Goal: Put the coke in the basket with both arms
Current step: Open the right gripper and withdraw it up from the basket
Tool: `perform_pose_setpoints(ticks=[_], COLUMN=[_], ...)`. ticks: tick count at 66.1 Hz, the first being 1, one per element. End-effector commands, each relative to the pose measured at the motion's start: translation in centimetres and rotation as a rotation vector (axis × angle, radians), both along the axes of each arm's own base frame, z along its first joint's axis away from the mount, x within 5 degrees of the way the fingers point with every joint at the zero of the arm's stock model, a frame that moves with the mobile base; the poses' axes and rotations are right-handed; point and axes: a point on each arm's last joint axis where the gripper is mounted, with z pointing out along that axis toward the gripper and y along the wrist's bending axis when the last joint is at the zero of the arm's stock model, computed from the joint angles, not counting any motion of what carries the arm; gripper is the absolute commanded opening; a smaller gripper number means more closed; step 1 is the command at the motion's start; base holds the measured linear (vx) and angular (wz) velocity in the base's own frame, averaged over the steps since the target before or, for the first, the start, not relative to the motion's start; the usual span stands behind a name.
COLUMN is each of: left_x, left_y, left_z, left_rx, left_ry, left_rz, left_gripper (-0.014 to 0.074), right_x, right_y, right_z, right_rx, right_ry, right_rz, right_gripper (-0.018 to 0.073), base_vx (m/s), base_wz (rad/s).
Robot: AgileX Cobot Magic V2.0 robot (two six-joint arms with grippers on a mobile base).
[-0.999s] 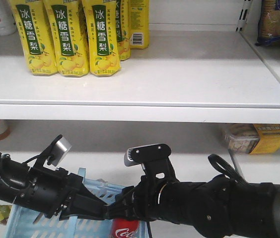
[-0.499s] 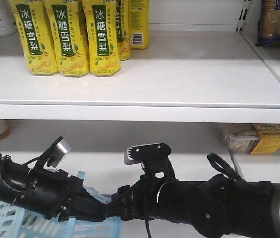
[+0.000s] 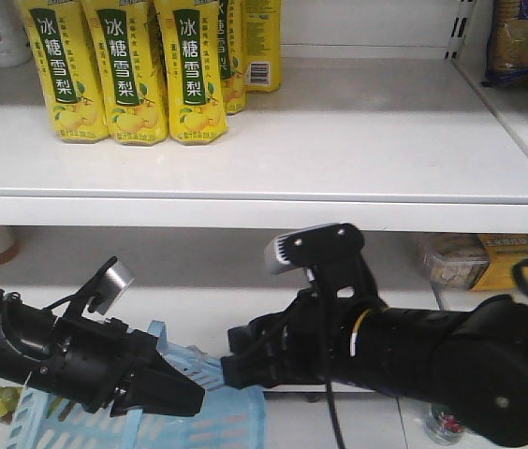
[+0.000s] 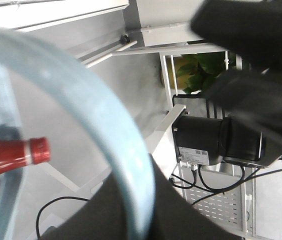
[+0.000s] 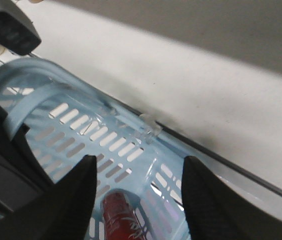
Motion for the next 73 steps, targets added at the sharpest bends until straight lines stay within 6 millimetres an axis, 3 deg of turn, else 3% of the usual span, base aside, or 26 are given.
perform_pose_setpoints(ticks=[1, 20, 31, 49, 58, 73], left_x=[-0.1, -0.1, -0.1, -0.1, -0.1, -0.1], left_y=[-0.5, -0.5, -0.5, -0.5, -0.5, -0.5], left_z=[2.3, 2.3, 2.3, 2.3, 2.3, 2.3], left_rx=[-0.120, -0.120, -0.120, -0.120, -0.120, -0.120], left_ry=[-0.026, -0.026, -0.026, -0.026, -0.026, -0.026], left_rz=[0.001, 0.001, 0.001, 0.001, 0.001, 0.001], left_gripper=[-0.0006, -0.0006, -0.0006, -0.0006, -0.0006, -0.0006], right_x=[0.6, 0.5, -1.1, -4.4, -6.8, -10.8], right_y=[-2.0, -8.9, -12.0, -15.5, -16.7, -18.0], right_z=[3.5, 7.8, 10.0, 12.4, 11.5, 7.8], right_rx=[0.047, -0.082, -0.147, -0.173, -0.155, -0.113], right_ry=[-0.132, -0.372, -0.473, -0.600, -0.648, -0.698], right_rz=[-0.040, -0.160, -0.231, -0.340, -0.374, -0.385], right_gripper=[0.0383, 0.0382, 0.0382, 0.0382, 0.0382, 0.0382], base_vx=[0.00, 0.00, 0.00, 0.00, 0.00, 0.00], base_wz=[0.00, 0.00, 0.00, 0.00, 0.00, 0.00])
